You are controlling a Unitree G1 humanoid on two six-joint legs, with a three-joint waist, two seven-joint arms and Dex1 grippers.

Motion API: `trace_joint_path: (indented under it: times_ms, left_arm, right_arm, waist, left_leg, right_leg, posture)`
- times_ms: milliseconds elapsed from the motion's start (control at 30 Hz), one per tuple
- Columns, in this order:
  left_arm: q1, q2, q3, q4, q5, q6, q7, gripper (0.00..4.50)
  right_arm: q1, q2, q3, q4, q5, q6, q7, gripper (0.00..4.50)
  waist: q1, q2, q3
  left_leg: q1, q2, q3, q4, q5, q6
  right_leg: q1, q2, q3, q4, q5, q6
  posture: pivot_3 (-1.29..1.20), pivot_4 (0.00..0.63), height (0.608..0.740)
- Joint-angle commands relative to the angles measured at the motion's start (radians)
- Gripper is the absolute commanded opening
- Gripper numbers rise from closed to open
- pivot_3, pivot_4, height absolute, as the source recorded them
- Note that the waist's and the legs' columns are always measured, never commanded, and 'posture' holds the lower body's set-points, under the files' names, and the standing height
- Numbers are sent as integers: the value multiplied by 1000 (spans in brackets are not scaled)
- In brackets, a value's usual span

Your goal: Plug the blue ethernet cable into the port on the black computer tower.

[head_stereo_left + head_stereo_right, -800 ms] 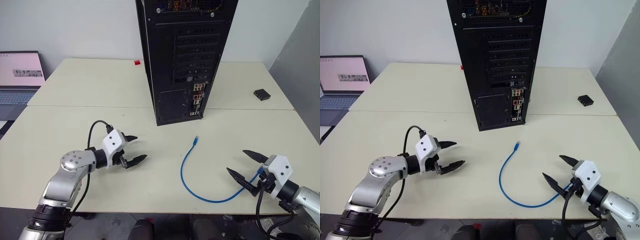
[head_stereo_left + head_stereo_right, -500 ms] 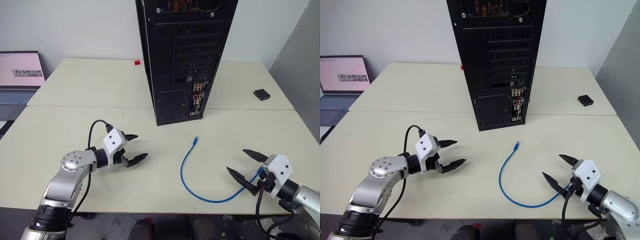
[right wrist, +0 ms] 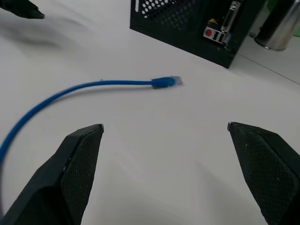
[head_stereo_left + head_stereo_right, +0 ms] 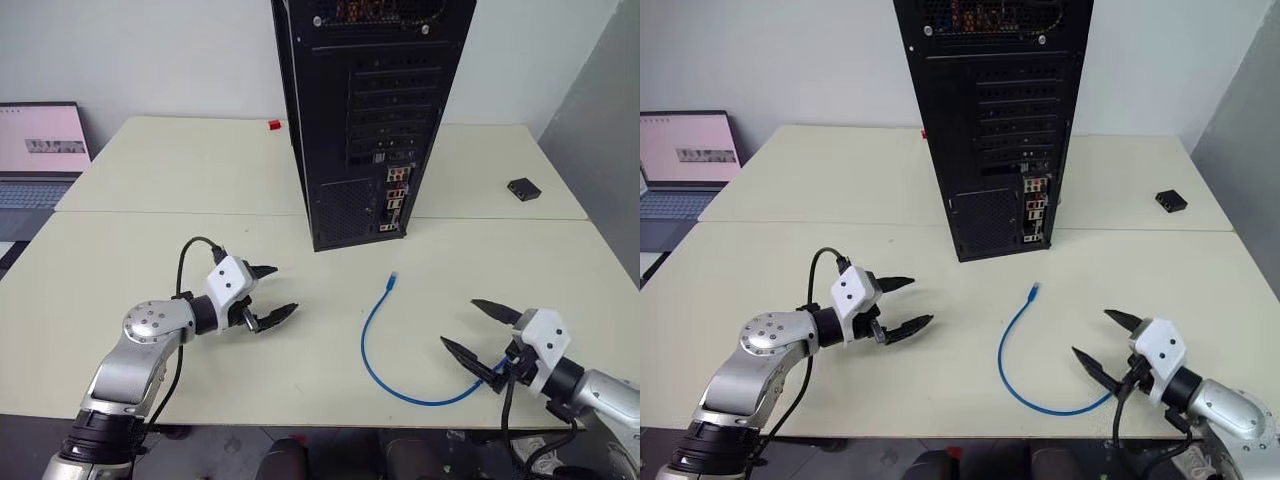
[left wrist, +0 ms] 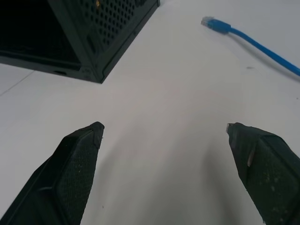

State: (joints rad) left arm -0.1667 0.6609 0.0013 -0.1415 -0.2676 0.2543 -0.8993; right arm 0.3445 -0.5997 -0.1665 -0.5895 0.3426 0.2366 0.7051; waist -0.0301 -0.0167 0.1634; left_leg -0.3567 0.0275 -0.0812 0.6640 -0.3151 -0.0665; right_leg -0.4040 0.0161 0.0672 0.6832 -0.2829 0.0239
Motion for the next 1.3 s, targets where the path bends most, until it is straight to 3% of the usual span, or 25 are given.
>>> trace_joint_path:
  times_ms: [33, 333, 567, 1033, 1133, 1300]
  left_arm:
    - [-14, 12, -24, -33, -20, -21, -62, 4461]
    - [-62, 2, -60, 6, -14, -37, -130, 4461]
    - [-89, 2, -69, 43, -11, -64, -157, 4461]
    - [-114, -12, -92, 89, 6, -114, -175, 4461]
    - [-116, -14, -95, 84, 6, -113, -174, 4500]
    - [-129, -17, -101, 75, 5, -104, -169, 4500]
  right_arm:
    - [-16, 35, 64, -79, 7, 29, -41, 4500]
    - [-202, 240, 289, -13, -119, 216, -297, 4500]
    - [-313, 419, 319, 41, -112, 420, -467, 4500]
    - [-449, 511, 379, 120, -191, 612, -611, 4500]
    - [-463, 518, 384, 132, -202, 632, -626, 4044]
    - [-479, 525, 380, 141, -221, 651, -641, 2882]
  waist:
    - [0, 0, 0]
    - [-2, 0, 0]
    - [-2, 0, 0]
    - [-4, 0, 0]
    - [-4, 0, 0]
    - [-5, 0, 0]
  left_leg:
    - [0, 0, 0, 0, 0, 0]
    - [0, 0, 0, 0, 0, 0]
    - [-2, 0, -1, 0, 0, 0]
    - [-2, 0, -1, 0, 0, 0]
    - [-2, 0, -2, 0, 0, 0]
    - [-2, 0, -2, 0, 0, 0]
  right_leg:
    - [0, 0, 0, 0, 0, 0]
    - [0, 0, 0, 0, 0, 0]
    - [-2, 0, -1, 0, 0, 0]
    - [-2, 0, -2, 1, 0, 0]
    - [-2, 0, -2, 1, 0, 0]
    - [-2, 0, -2, 1, 0, 0]
  posture:
    - [0, 150, 740]
    - [0, 150, 740]
    - [0, 150, 740]
    - [0, 150, 740]
    - [0, 150, 740]
    - [0, 150, 740]
